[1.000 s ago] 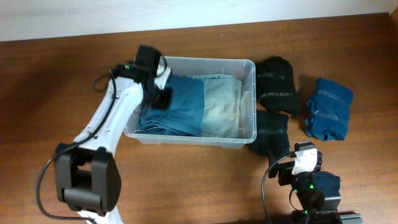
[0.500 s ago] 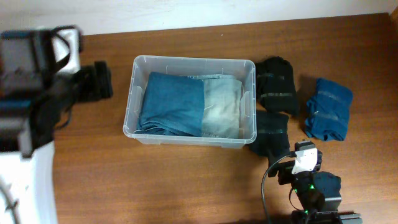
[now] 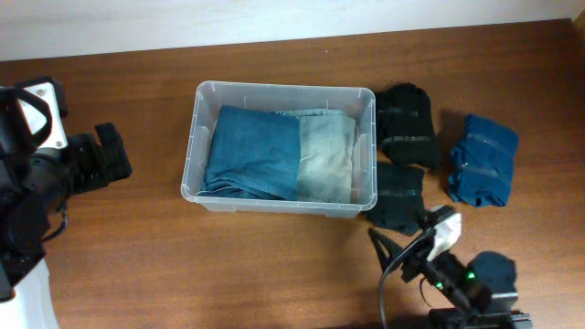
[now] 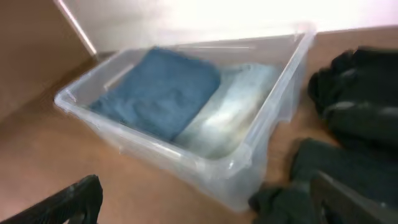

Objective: Pack container

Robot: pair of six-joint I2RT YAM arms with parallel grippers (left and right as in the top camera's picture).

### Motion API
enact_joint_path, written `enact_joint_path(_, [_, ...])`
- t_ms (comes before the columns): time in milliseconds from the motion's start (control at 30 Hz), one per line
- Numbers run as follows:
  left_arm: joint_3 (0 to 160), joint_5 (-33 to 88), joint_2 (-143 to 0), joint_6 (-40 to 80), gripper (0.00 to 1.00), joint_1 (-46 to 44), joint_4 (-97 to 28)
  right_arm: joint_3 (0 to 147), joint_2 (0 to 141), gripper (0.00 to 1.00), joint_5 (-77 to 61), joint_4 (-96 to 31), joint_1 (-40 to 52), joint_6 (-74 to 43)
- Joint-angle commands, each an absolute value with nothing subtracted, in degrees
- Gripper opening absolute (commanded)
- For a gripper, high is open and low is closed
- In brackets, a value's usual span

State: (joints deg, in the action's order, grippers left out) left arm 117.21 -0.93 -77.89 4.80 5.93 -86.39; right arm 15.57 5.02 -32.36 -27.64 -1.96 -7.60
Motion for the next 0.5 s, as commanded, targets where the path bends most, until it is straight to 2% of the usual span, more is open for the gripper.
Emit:
enact_joint_path(0, [117.1, -1.5, -77.71, 4.93, 0.99, 6.17, -86.43, 29.78, 17.12, 0.98, -21.21, -34.2, -2.33, -11.0])
enact_joint_path(167, [117.1, -1.5, -77.71, 4.91, 1.0, 6.17, -86.43, 47.97, 39.0, 0.98, -19.9, -44.93, -2.33, -5.56])
enact_joint_path(300, [117.1, -1.5, -77.71, 4.91, 0.99, 6.17, -86.46, 59.22, 53.8, 0.98, -24.95, -51.4, -2.35, -5.37])
enact_joint_path(467, [117.1, -1.5, -77.71, 4.91, 0.99, 6.17, -86.43, 69.54, 67.35, 0.98, -24.64, -56.42, -8.99, -13.04])
